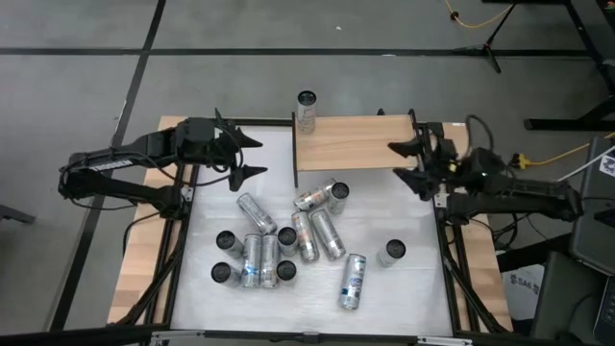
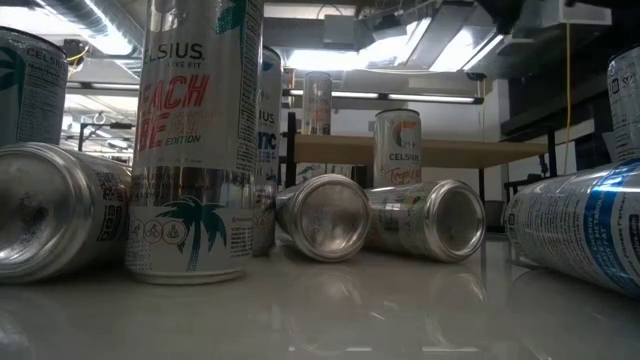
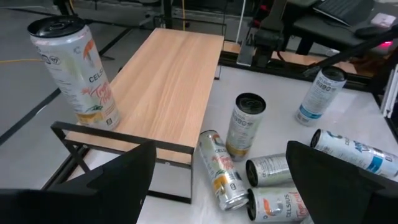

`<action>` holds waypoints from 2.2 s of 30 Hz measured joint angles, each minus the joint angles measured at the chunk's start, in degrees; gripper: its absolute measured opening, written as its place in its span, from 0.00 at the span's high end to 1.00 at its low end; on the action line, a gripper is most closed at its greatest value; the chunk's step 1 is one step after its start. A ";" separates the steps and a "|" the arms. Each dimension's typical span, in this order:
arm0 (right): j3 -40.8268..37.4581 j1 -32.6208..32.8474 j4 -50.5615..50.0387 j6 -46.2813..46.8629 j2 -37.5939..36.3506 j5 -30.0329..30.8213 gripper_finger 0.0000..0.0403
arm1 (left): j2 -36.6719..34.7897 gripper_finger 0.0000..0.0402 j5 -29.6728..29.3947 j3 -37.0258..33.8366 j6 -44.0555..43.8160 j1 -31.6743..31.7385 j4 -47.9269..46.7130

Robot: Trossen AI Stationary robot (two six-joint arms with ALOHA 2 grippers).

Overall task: Place canned beverage on shelf
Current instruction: Put the orange soda can on the shelf aligned with the other orange soda can

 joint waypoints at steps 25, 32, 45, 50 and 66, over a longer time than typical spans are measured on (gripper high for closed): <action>31.77 0.07 -11.15 5.85 31.17 -13.39 0.03 | 0.02 0.13 0.00 0.00 0.07 0.02 0.13; 42.00 1.77 -28.92 -0.90 37.35 -10.35 0.03 | 0.02 0.13 0.00 0.00 0.07 0.02 0.13; 51.68 10.86 -59.27 -6.22 46.25 7.78 0.03 | 0.02 0.13 -0.39 0.00 0.07 0.02 0.15; 51.68 10.87 -64.52 -6.18 48.99 11.30 0.03 | 0.02 0.13 -0.39 0.00 0.07 0.03 0.15; 51.68 10.88 -71.86 -6.03 58.63 13.35 0.03 | 0.02 0.13 -0.40 0.00 0.07 0.04 0.15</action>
